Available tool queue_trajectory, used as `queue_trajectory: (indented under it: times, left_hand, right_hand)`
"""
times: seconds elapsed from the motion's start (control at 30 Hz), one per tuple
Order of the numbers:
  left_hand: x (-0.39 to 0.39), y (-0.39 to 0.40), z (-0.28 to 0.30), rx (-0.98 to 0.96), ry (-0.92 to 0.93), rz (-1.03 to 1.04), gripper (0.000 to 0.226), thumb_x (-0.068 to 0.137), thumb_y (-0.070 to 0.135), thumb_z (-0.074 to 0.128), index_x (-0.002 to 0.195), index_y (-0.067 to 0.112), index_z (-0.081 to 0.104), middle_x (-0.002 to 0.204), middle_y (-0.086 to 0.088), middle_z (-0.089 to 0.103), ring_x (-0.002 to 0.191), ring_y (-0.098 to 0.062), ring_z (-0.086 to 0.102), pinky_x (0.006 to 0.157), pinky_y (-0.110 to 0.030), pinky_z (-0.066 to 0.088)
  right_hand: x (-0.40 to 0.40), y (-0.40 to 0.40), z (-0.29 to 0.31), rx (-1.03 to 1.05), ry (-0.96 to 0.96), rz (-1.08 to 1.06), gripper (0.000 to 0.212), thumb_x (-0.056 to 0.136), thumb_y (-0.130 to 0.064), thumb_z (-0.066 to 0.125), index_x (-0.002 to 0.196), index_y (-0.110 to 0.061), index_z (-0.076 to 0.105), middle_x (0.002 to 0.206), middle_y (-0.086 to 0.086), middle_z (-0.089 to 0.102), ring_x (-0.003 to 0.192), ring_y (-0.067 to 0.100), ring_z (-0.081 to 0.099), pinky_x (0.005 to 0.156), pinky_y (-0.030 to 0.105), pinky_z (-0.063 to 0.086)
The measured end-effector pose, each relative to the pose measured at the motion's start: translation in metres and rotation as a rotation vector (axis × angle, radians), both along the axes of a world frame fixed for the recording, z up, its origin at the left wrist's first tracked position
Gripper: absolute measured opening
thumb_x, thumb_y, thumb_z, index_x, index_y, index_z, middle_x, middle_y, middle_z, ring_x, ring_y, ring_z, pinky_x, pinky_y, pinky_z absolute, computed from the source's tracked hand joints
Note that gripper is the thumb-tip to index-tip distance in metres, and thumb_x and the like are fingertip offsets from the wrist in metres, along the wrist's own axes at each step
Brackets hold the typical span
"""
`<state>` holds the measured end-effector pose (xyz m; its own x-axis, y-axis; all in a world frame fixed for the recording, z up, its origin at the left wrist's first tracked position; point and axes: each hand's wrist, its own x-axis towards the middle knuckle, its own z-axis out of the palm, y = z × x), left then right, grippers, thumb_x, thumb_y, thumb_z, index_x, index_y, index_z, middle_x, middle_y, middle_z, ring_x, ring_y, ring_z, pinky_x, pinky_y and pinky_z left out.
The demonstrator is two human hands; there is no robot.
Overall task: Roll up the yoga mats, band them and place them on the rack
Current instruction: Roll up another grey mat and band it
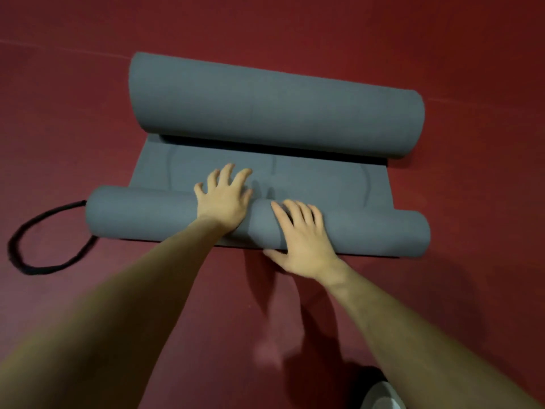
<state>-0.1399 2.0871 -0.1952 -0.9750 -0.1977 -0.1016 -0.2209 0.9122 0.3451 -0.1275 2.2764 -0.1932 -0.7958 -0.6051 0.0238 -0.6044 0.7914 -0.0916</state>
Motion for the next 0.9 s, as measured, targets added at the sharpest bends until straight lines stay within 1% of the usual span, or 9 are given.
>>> queue_trajectory:
  times: [0.07, 0.13, 0.17, 0.27, 0.37, 0.53, 0.7, 0.8, 0.9]
  left_hand:
    - [0.007, -0.003, 0.004, -0.009, 0.116, -0.139, 0.049, 0.088, 0.044, 0.033, 0.129, 0.024, 0.051, 0.130, -0.009, 0.044, 0.118, -0.035, 0.039, 0.096, -0.044, 0.025]
    - [0.014, -0.010, 0.007, -0.043, 0.092, -0.298, 0.070, 0.072, 0.051, 0.028, 0.128, 0.016, 0.052, 0.124, -0.011, 0.048, 0.110, -0.035, 0.043, 0.091, -0.042, 0.028]
    - [0.015, -0.012, 0.011, -0.098, 0.030, -0.347, 0.078, 0.070, 0.054, 0.032, 0.136, 0.015, 0.046, 0.130, -0.011, 0.045, 0.115, -0.034, 0.042, 0.096, -0.041, 0.027]
    - [0.005, -0.011, 0.012, -0.294, -0.157, -0.435, 0.109, 0.064, 0.060, 0.066, 0.149, 0.014, 0.016, 0.146, -0.006, 0.029, 0.134, -0.028, 0.029, 0.113, -0.044, 0.016]
    - [-0.009, -0.006, 0.012, -0.404, -0.277, -0.424, 0.129, 0.052, 0.057, 0.084, 0.148, 0.017, 0.007, 0.145, -0.003, 0.028, 0.136, -0.026, 0.027, 0.113, -0.051, 0.017]
    - [-0.013, -0.003, 0.007, -0.440, -0.249, -0.370, 0.118, 0.054, 0.047, 0.086, 0.144, 0.022, 0.015, 0.136, 0.000, 0.036, 0.127, -0.025, 0.035, 0.106, -0.045, 0.027]
    - [0.000, -0.002, 0.017, -0.430, -0.175, -0.410, 0.090, 0.057, 0.043, 0.080, 0.128, 0.020, 0.031, 0.123, 0.000, 0.044, 0.114, -0.025, 0.042, 0.093, -0.043, 0.032]
    - [0.015, -0.003, 0.027, -0.378, -0.263, -0.435, 0.095, 0.054, 0.046, 0.082, 0.129, 0.019, 0.032, 0.125, 0.001, 0.043, 0.118, -0.026, 0.041, 0.095, -0.047, 0.033]
    - [0.040, 0.005, 0.028, -0.393, -0.297, -0.424, 0.098, 0.055, 0.049, 0.083, 0.132, 0.018, 0.030, 0.128, 0.000, 0.041, 0.120, -0.027, 0.040, 0.097, -0.049, 0.031]
  right_hand:
    - [-0.009, 0.001, -0.002, 0.122, -0.033, 0.064, 0.110, 0.057, -0.063, 0.072, 0.145, -0.009, 0.032, 0.140, 0.013, 0.041, 0.131, 0.031, 0.038, 0.111, 0.046, 0.020]
    - [-0.029, -0.006, 0.005, 0.238, -0.104, 0.081, 0.124, 0.055, -0.063, 0.077, 0.150, -0.012, 0.017, 0.148, 0.011, 0.030, 0.137, 0.029, 0.029, 0.114, 0.047, 0.017]
    - [-0.040, -0.011, 0.010, 0.284, -0.141, 0.069, 0.127, 0.054, -0.064, 0.078, 0.151, -0.014, 0.012, 0.149, 0.010, 0.028, 0.137, 0.028, 0.027, 0.115, 0.047, 0.017]
    - [-0.061, -0.022, 0.017, 0.376, -0.227, 0.007, 0.132, 0.051, -0.065, 0.081, 0.150, -0.019, 0.007, 0.145, 0.012, 0.030, 0.135, 0.031, 0.029, 0.114, 0.051, 0.018]
    - [-0.067, -0.026, 0.020, 0.403, -0.265, -0.036, 0.126, 0.050, -0.063, 0.082, 0.146, -0.022, 0.012, 0.138, 0.013, 0.037, 0.130, 0.033, 0.036, 0.111, 0.052, 0.023]
    - [-0.065, -0.027, 0.013, 0.363, -0.229, -0.069, 0.116, 0.052, -0.060, 0.080, 0.143, -0.022, 0.019, 0.133, 0.011, 0.044, 0.127, 0.031, 0.040, 0.110, 0.051, 0.023]
    - [-0.050, -0.025, 0.019, 0.346, -0.195, -0.039, 0.096, 0.058, -0.055, 0.078, 0.133, -0.019, 0.031, 0.124, 0.010, 0.051, 0.116, 0.030, 0.048, 0.097, 0.043, 0.037]
    - [-0.039, -0.021, 0.023, 0.327, -0.247, -0.002, 0.091, 0.058, -0.059, 0.076, 0.129, -0.019, 0.036, 0.121, 0.008, 0.054, 0.113, 0.029, 0.052, 0.087, 0.039, 0.042]
    - [-0.016, -0.014, 0.023, 0.335, -0.234, 0.019, 0.094, 0.056, -0.060, 0.075, 0.132, -0.021, 0.035, 0.125, 0.008, 0.053, 0.116, 0.029, 0.051, 0.092, 0.040, 0.041]
